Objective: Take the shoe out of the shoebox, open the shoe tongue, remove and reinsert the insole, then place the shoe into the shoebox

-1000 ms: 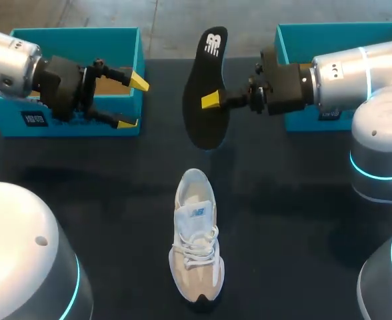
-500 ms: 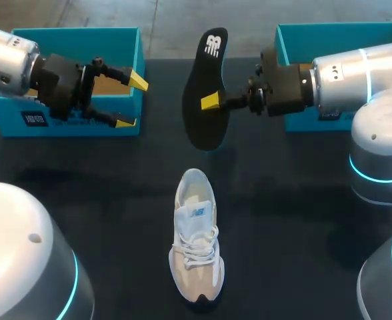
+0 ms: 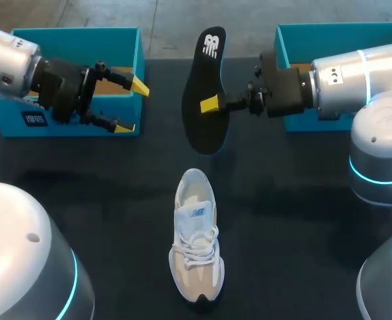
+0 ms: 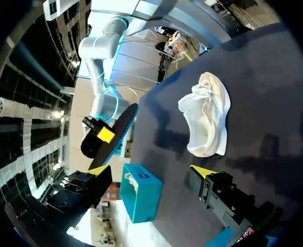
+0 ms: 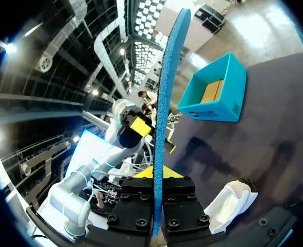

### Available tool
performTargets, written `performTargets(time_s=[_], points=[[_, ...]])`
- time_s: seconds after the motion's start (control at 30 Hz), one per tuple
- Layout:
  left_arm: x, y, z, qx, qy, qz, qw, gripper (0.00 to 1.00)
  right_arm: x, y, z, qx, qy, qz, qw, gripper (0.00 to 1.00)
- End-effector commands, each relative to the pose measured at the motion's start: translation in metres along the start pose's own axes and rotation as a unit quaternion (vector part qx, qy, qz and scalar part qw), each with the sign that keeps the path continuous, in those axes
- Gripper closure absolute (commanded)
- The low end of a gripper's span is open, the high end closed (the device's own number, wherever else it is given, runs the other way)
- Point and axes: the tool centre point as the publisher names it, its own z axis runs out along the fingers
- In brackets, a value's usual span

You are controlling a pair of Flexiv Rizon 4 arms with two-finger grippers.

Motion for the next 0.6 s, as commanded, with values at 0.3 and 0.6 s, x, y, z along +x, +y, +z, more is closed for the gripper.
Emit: performTargets(time_s=[0.3,0.6], points=[[0.025,-0.008,0.007,-0.045,0.068,-0.086,0.993,0.00,-0.020,-0.011,0.010,0.002,0.012,-0.058,0.998,1.00],[0.057,-0.015,0.021,-0.058,0.095,-0.142,0.984,0.00,-0.040,-0.020,0.010,-0.009,0.022,-0.102,0.995,1.00]])
